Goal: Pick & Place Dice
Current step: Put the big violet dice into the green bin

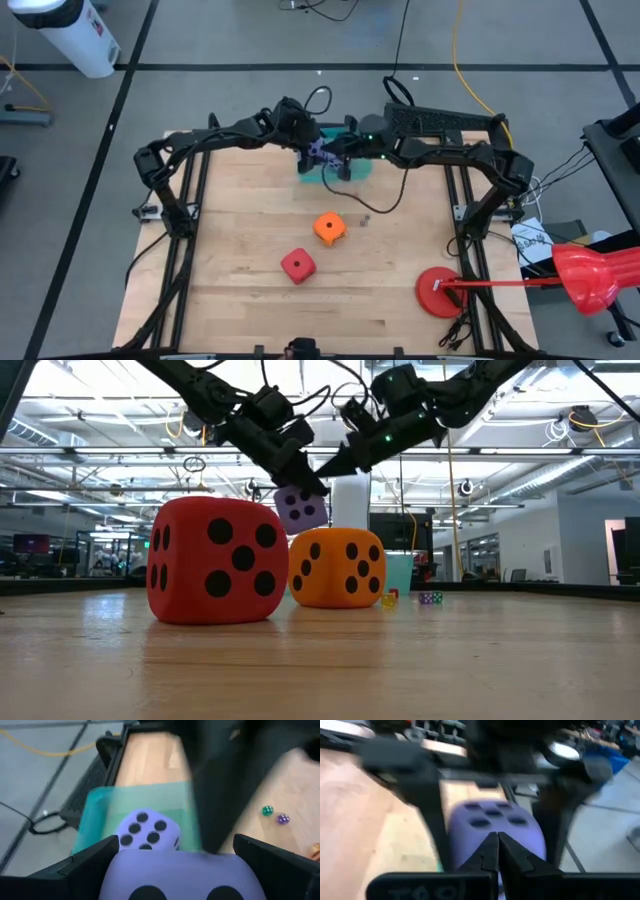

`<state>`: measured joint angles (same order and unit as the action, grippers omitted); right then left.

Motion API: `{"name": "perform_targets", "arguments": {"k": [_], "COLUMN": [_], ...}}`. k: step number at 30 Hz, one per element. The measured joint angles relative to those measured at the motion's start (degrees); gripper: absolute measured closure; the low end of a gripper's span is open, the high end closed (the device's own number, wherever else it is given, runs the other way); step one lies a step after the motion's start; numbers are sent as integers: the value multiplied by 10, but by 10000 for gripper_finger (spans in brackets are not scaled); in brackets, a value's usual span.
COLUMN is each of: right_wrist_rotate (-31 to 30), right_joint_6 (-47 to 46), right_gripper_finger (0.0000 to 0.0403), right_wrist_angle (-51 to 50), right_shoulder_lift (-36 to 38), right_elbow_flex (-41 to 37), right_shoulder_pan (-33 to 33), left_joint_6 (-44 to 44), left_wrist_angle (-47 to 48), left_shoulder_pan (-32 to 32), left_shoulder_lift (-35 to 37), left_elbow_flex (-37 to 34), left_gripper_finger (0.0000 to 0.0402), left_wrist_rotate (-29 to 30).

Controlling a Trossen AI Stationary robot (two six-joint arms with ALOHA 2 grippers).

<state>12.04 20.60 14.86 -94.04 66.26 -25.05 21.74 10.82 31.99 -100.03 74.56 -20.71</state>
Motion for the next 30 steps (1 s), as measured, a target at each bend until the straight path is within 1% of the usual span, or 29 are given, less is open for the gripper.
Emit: {"name": "perform_targets", "arguments": {"k": [5, 9, 13, 17, 21, 24, 30], "right_wrist_rotate": [1, -3, -10, -8, -12, -30, -32], "right_joint_6": [8, 11, 12, 12, 12, 11, -3], "right_gripper_finger": [403, 403, 403, 403, 403, 403, 403], "right_wrist_angle": [15, -8, -21, -35, -48, -43, -38], "right_shoulder_lift": [2, 2, 2, 2, -15, -25, -28], "right_elbow_flex": [0, 0, 1, 2, 1, 0, 1], "right_shoulder_pan": [10, 7, 2, -2, -3, -8, -20], "left_joint_6": [0, 0, -9, -13, -20, -21, -23], "left_wrist_angle": [-2, -23, -41, -67, -90, -84, -66], "left_shoulder_pan": [3, -1, -2, -7, -13, -10, 0], "left_shoulder_lift": [-10, -7, -7, -7, -5, -5, -5], "left_elbow_flex": [-1, 0, 0, 0, 0, 0, 0], "left_gripper_finger": [2, 2, 2, 2, 2, 2, 2], "left_wrist_rotate": [-2, -5, -29, -34, -46, -34, -4]}}
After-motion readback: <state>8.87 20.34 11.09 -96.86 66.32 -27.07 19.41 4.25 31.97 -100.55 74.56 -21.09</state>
